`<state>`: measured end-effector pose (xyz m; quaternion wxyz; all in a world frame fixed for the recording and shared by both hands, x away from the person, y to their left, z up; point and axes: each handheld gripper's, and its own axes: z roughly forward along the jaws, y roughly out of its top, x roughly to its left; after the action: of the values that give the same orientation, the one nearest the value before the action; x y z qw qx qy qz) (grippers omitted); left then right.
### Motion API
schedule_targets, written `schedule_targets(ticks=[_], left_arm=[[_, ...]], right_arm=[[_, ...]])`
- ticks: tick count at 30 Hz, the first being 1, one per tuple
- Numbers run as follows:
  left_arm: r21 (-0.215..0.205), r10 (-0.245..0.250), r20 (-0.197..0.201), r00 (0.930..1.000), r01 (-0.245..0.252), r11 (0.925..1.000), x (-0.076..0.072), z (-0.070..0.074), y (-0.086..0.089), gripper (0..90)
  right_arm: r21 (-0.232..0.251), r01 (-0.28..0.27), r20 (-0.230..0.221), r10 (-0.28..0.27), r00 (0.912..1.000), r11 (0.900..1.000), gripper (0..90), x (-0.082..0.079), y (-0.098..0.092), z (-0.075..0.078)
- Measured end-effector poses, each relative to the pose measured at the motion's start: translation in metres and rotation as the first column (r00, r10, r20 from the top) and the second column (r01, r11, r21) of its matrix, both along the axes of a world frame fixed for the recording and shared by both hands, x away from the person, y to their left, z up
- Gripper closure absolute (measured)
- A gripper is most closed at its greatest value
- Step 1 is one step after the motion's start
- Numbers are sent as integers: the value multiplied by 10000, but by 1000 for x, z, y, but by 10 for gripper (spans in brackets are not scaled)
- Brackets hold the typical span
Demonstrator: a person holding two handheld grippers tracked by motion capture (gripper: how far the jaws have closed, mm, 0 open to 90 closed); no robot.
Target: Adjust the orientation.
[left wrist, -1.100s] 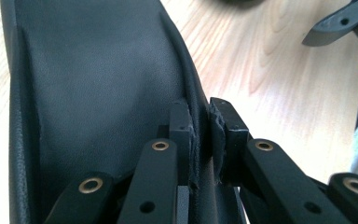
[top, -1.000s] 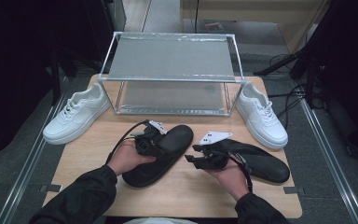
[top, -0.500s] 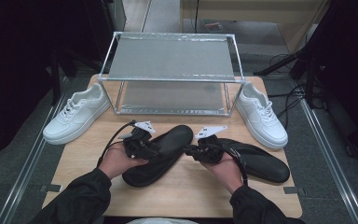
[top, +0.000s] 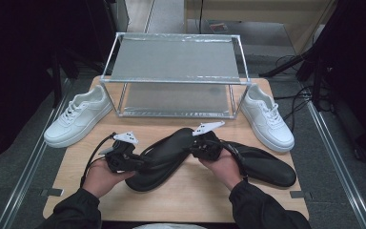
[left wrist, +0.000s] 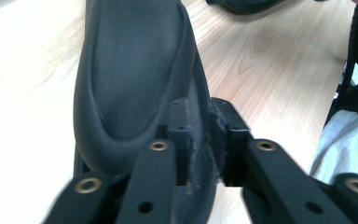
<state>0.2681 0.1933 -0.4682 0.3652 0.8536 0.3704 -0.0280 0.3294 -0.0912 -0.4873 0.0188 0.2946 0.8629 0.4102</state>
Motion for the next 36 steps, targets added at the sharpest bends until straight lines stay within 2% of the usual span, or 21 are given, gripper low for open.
schedule_targets(ticks=[3, 6, 9, 10, 13, 15, 18, 27, 36], left_arm=[[139, 87, -147, 9999, -85, 9999, -9, -8, -3, 858], [569, -68, -303, 9995, 85, 9983, -13, -17, -8, 865], [821, -29, -491, 9988, 70, 9966, -11, -27, -10, 866], [986, 23, -426, 9991, 19, 9951, -11, -29, -10, 863], [1046, 90, -413, 9991, -46, 9945, -8, -34, -10, 847], [1050, 91, -465, 9989, -42, 9945, -7, -35, -10, 855], [1280, -8, -429, 9991, 63, 9918, -5, -37, -13, 860], [1267, -68, -454, 9989, 125, 9919, -4, -37, -11, 863], [1096, 355, -536, 9979, -295, 9935, 0, -38, -2, 865]], right_arm=[[75, -53, -78, 54, 10000, 10000, 900, 6, 4, 1], [71, -216, -134, 217, 9997, 9997, 900, 9, 9, -1], [-18, -389, -165, 389, 9991, 9992, 900, 10, 14, -2], [-118, -447, -179, 444, 9989, 9989, 900, 10, 16, -4], [-300, -494, -94, 491, 9987, 9983, 900, 12, 19, -5], [-287, -455, -165, 450, 9988, 9986, 900, 14, 20, -7], [-643, -431, -353, 409, 9985, 9970, 900, 19, 22, -14], [-664, -348, -222, 334, 9992, 9972, 900, 16, 22, -14], [-672, -504, -231, 489, 9985, 9965, 900, 12, 25, -14]])
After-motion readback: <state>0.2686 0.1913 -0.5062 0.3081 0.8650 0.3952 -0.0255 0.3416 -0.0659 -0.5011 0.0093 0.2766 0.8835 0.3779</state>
